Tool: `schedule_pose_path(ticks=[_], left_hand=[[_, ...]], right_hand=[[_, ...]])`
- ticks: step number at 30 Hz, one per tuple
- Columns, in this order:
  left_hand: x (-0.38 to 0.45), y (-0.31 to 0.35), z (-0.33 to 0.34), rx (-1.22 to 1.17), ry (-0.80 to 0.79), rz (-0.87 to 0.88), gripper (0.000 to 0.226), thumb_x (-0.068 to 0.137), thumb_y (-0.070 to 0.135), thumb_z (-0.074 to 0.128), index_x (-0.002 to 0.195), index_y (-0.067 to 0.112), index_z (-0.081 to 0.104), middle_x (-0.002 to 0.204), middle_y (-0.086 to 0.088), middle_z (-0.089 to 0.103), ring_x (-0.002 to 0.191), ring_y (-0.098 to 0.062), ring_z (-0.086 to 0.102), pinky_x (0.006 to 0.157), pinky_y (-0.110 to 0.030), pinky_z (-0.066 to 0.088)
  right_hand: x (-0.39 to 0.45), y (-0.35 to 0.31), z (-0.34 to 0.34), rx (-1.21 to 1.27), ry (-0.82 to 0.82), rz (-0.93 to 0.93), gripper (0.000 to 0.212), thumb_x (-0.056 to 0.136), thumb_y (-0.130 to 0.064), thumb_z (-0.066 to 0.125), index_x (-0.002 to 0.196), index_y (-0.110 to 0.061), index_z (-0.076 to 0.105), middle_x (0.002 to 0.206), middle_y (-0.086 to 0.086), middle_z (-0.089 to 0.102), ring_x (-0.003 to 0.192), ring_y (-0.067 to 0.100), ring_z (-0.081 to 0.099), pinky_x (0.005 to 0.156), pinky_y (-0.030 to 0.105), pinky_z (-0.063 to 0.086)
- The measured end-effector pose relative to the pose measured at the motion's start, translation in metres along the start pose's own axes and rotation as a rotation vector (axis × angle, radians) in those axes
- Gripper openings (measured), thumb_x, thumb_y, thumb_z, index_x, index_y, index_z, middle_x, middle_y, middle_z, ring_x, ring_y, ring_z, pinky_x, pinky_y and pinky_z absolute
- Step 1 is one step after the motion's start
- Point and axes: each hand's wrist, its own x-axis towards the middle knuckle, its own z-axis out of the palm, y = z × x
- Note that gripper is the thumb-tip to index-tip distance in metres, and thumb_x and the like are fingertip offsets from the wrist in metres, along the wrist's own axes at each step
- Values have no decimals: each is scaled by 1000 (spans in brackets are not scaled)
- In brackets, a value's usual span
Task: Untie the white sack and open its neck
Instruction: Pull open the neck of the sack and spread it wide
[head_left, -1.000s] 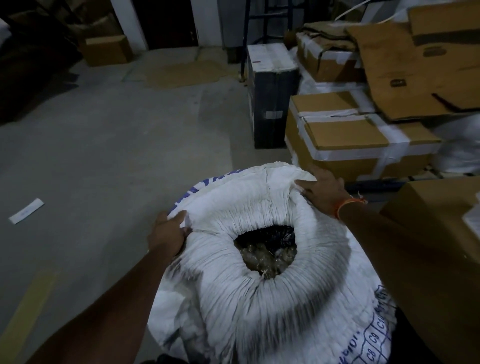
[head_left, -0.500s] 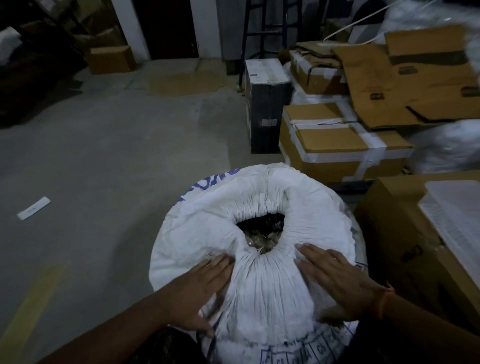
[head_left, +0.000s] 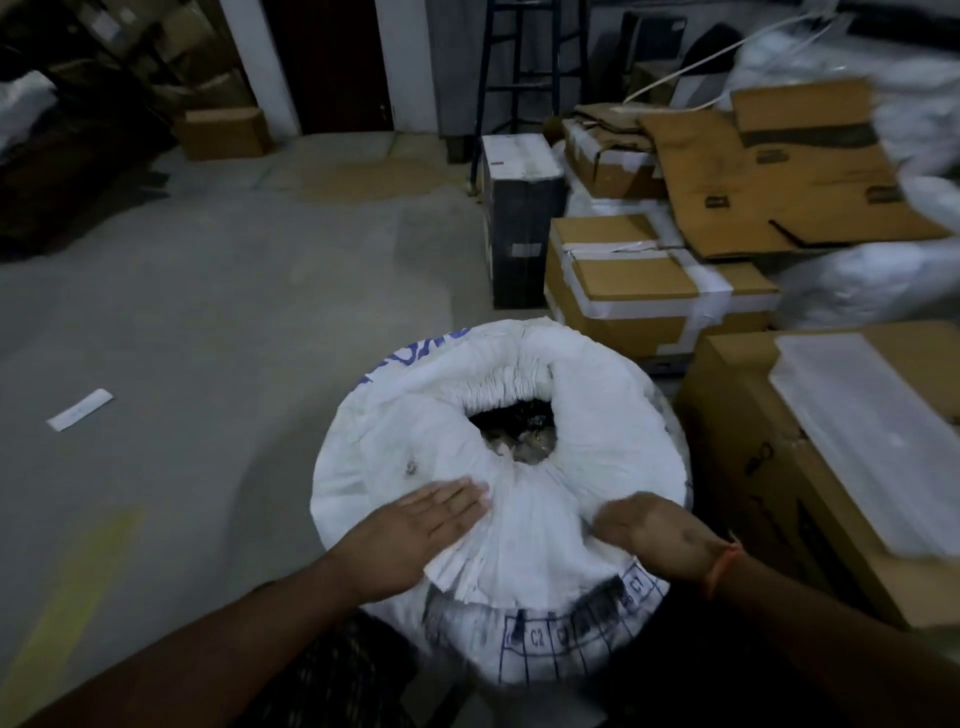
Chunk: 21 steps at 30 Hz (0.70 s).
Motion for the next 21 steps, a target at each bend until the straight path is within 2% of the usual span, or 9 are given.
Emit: schedule_pose_path(ticks=[2,4,7,9,13,15,18,20,21], left_hand=[[-19,14,6,-107,-287,41,83,86,17,38,162,39,12,159,4,49,135,-19,59,109,-28,48],[-26,33,0,-197,-569,27,68,94,27,35,160,36,26,156,-1,51,129,-30,60,106,-35,47],[-10,49,-4,-121,-690,-10,59,98,16,46,156,30,41,133,-17,65,118,-37,62,96,-38,46],[2,62,-9,-70,-680,28,53,96,14,50,148,23,53,118,-21,70,111,-40,65,90,-39,48],[-2,56,-18,-212,-825,-31,60,97,27,55,155,33,41,133,-10,66,122,-28,60,104,-34,44],[-10,38,-31,-659,-676,-170,59,94,24,60,152,34,48,126,1,71,111,-17,66,99,-26,48],[-13,4,-34,-1298,86,-652,34,95,5,59,126,11,71,122,-10,76,113,-29,72,97,-34,58],[-8,-19,-21,-1151,517,-977,33,94,-4,60,104,22,77,107,-11,77,97,-26,73,89,-35,59],[-6,-28,-14,-1048,597,-1135,36,93,-2,63,95,31,77,101,-7,76,84,-16,72,82,-30,58]], right_hand=[[-19,2,-3,-25,-324,70,27,72,-28,54,87,-31,76,86,-9,77,78,15,75,67,23,58],[-34,-1,-2,-30,-522,144,30,80,-36,51,94,-27,76,96,-6,77,89,18,73,78,26,55],[-44,-10,-2,35,-636,200,26,89,-31,58,107,-24,76,114,-5,75,107,19,68,94,28,51],[-41,-15,-1,27,-583,152,22,74,-24,74,95,-27,80,100,-8,78,93,17,74,83,23,56],[-39,-13,-2,456,-715,277,56,73,-22,65,128,-21,70,130,1,70,120,16,64,107,27,47],[-41,-6,-15,874,-391,501,43,74,-21,67,116,-17,76,117,2,77,107,8,70,99,24,53],[-41,15,-22,1036,352,855,22,77,-21,65,95,-19,77,100,2,77,95,11,71,88,22,53],[-35,31,-18,869,509,1039,16,87,-11,65,96,-18,76,100,4,73,95,17,66,86,28,48],[-31,39,-12,820,502,1078,17,90,-5,66,97,-16,76,102,6,71,97,19,65,87,30,48]])
